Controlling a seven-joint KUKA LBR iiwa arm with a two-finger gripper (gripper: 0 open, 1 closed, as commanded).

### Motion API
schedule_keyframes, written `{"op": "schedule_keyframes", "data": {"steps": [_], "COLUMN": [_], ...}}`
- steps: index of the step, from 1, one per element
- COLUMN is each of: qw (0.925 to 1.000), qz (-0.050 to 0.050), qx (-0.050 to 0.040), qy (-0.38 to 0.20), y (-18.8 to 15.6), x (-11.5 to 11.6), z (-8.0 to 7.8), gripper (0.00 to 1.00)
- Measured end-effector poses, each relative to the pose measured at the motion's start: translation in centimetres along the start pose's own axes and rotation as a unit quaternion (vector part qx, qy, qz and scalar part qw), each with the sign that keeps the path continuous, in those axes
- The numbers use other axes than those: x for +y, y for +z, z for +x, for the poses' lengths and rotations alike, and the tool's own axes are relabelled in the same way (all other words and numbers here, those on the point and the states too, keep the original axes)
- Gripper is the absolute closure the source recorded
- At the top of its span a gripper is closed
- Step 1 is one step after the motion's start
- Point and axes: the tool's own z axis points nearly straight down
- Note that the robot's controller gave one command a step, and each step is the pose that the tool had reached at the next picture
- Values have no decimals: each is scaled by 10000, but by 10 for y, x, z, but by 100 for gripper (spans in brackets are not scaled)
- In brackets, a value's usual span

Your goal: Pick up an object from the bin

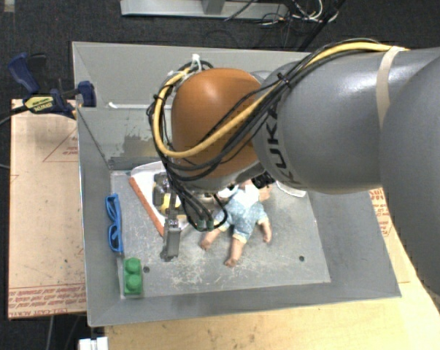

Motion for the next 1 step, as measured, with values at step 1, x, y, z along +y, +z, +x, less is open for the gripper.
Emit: {"op": "schedule_keyframes", "data": {"steps": [1], "qw": [10000], "qz": [-9], "qx": [-36], "qy": [19], "y": [-5], "x": [-1], "z": [-2], "gripper": [0]}}
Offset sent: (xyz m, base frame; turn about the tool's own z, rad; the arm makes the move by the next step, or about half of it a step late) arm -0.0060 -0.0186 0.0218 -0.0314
